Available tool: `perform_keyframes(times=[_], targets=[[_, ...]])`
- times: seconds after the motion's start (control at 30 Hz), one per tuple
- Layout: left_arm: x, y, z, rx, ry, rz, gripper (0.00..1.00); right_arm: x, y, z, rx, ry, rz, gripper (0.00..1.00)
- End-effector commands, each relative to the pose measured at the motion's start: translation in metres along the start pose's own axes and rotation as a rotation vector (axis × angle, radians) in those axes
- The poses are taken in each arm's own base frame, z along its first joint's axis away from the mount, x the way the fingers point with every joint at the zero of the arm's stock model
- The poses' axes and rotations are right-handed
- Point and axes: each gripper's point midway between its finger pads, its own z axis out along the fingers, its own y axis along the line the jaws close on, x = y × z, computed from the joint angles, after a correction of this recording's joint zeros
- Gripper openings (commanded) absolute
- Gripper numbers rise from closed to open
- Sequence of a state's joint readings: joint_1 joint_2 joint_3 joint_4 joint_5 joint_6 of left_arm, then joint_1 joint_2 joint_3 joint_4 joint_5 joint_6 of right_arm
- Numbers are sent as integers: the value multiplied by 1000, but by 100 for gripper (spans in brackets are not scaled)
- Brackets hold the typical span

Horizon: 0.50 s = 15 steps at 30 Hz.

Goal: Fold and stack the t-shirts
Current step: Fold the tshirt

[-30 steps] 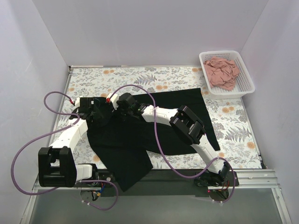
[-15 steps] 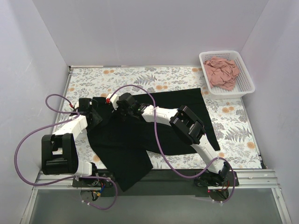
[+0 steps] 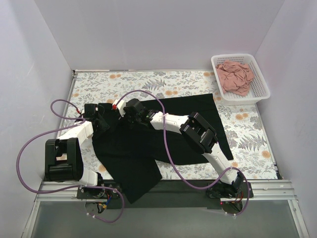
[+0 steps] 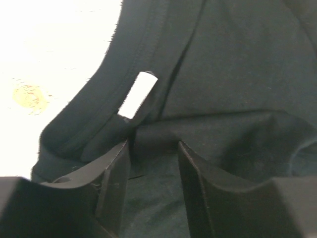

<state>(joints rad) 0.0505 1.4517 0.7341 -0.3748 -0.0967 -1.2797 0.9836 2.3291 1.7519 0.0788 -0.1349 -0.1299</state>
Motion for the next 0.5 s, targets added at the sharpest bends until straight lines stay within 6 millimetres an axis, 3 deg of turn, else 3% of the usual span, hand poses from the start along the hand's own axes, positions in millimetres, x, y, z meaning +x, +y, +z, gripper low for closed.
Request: perform_keyframes(times=[0.0, 0.3, 0.47], targets=[[-13, -18, -10, 88, -38, 1, 37, -40, -2, -16, 6, -92, -17, 1], [-18, -19, -25, 105, -68, -26, 1, -41, -2, -21, 11, -93, -22, 1], [-20, -14, -38, 79, -80, -53, 0, -44, -5, -29, 28, -92, -55, 1]])
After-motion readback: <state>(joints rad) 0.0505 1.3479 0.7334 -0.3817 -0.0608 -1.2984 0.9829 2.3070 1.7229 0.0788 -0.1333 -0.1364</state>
